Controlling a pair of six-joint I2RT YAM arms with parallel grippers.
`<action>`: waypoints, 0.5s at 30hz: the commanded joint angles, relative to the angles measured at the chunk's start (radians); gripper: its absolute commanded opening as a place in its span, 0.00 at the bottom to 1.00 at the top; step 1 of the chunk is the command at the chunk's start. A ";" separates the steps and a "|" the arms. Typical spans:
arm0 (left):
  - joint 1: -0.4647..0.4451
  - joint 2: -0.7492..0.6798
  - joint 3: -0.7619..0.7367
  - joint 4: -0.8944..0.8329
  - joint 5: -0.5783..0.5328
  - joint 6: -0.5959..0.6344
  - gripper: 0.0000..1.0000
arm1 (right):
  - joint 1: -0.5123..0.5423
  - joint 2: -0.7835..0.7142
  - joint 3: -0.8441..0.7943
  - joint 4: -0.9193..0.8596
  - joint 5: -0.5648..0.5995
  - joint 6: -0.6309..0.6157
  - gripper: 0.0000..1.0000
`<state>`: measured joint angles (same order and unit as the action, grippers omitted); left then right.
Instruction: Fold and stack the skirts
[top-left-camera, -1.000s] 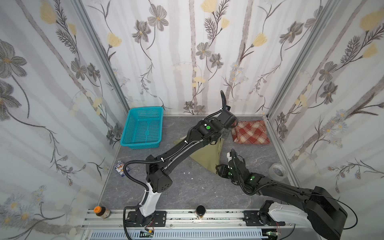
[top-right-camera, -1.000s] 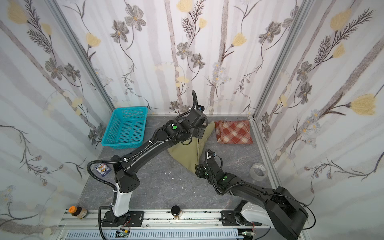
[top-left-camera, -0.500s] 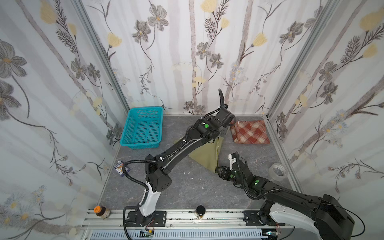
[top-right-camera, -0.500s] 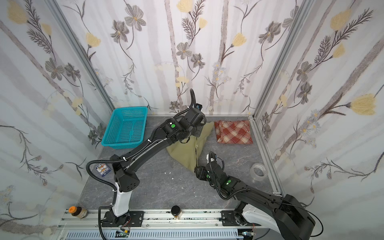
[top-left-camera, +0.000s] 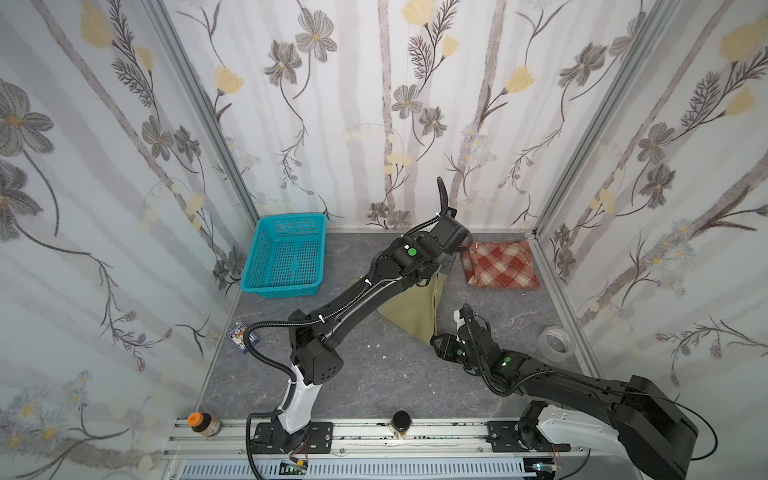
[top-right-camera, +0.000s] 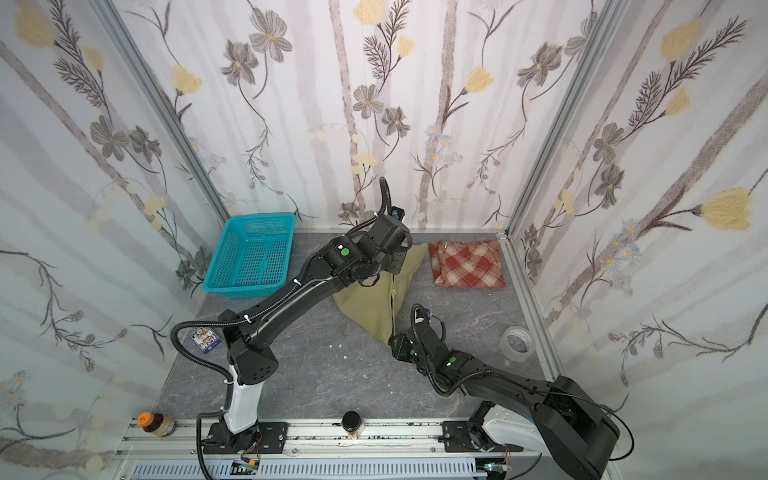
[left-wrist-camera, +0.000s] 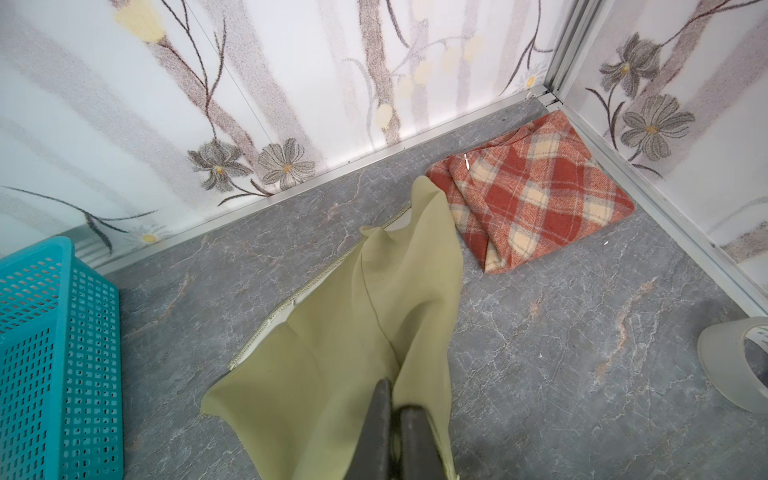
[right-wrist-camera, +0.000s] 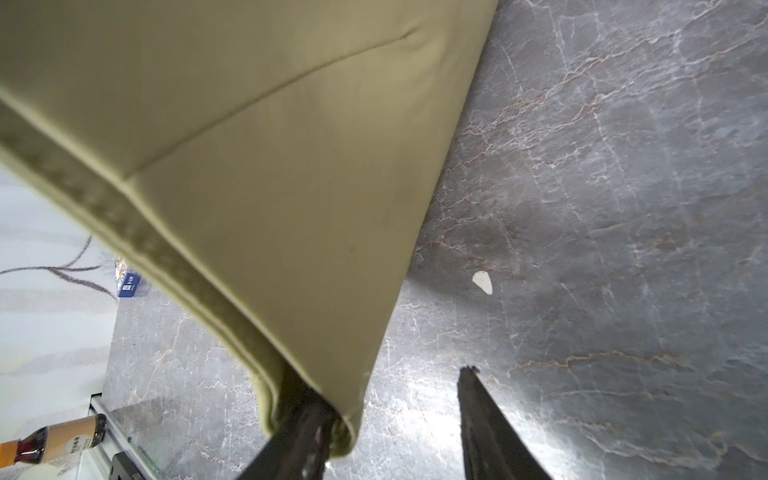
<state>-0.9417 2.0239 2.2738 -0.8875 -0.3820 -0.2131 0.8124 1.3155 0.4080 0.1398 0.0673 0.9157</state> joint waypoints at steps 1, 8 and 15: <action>0.002 -0.017 0.012 0.009 0.002 -0.016 0.00 | 0.002 0.040 0.034 0.052 0.046 0.009 0.44; 0.005 -0.023 0.010 0.000 -0.063 0.009 0.00 | 0.002 0.114 0.156 -0.002 0.065 -0.050 0.00; 0.121 -0.069 0.028 -0.010 -0.198 0.063 0.00 | -0.136 -0.051 0.334 -0.219 0.094 -0.253 0.00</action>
<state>-0.8654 1.9839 2.2799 -0.9005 -0.4858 -0.1795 0.7261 1.3117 0.6815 -0.0074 0.1238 0.7837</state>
